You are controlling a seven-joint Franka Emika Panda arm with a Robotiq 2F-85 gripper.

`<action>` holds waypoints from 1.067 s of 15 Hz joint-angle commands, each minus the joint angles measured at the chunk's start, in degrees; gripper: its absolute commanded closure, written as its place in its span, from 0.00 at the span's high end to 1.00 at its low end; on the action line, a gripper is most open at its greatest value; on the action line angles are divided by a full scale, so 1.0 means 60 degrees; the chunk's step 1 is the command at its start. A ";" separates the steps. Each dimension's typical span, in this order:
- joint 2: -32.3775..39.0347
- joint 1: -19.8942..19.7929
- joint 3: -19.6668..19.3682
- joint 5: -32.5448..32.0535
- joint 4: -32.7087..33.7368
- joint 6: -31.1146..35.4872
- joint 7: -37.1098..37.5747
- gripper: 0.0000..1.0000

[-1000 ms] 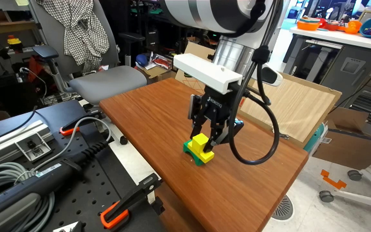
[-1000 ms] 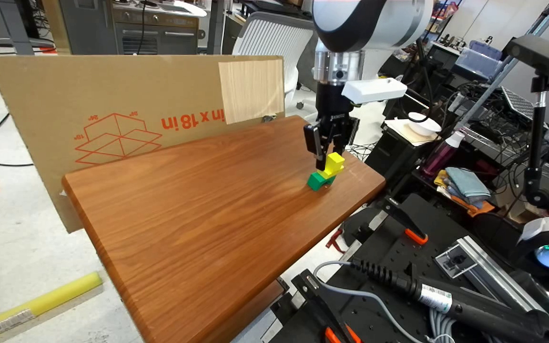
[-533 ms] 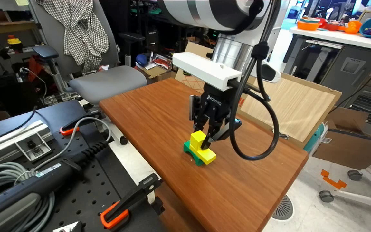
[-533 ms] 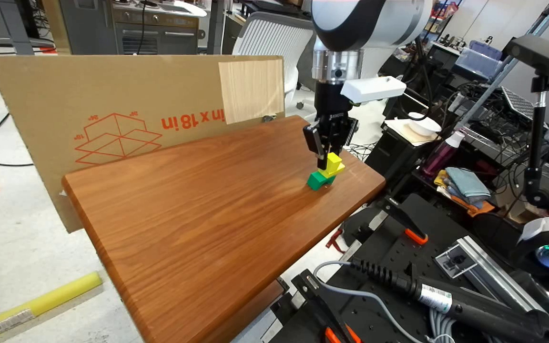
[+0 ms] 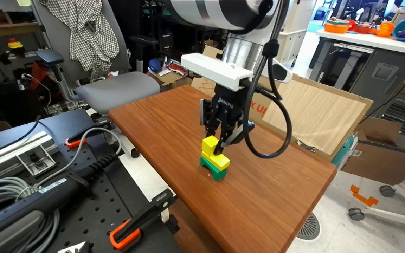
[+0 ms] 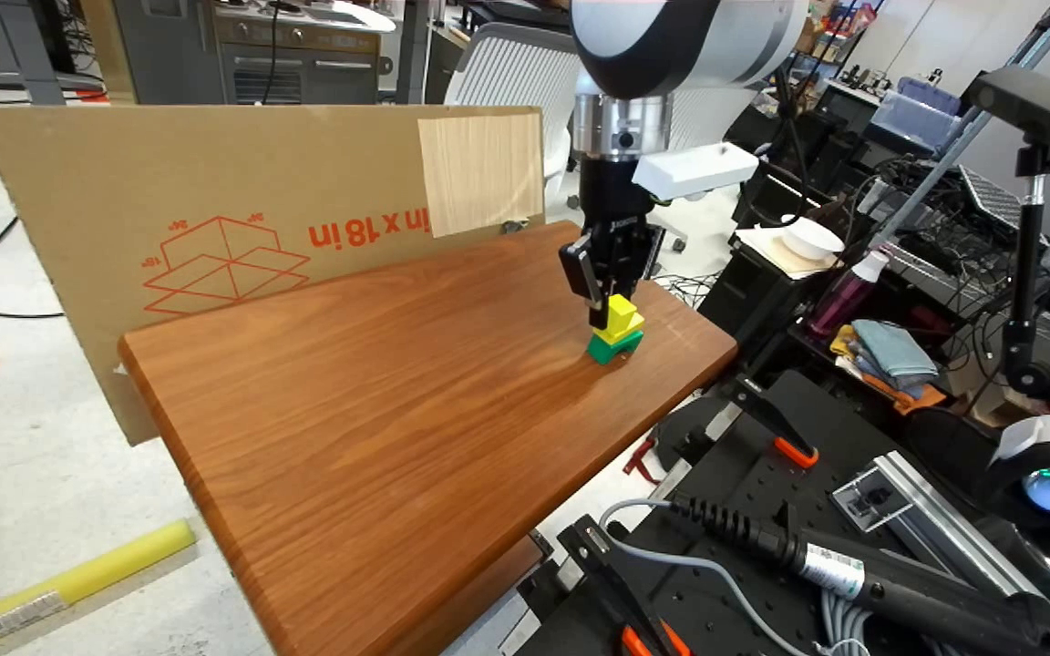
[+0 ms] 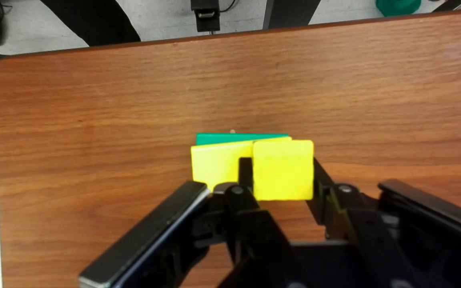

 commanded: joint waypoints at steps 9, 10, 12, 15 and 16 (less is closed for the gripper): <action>0.1671 0.0805 0.0475 -0.0591 0.2706 -0.1952 0.0175 0.09; 0.1947 0.0859 0.0517 -0.0611 0.3072 -0.1991 0.0156 0.09; 0.2446 0.0955 0.0608 -0.0625 0.3723 -0.1985 0.0078 0.09; 0.3221 0.1115 0.0688 -0.0636 0.4754 -0.1996 0.0008 0.09; 0.3445 0.1173 0.0691 -0.0660 0.5048 -0.2066 -0.0011 0.09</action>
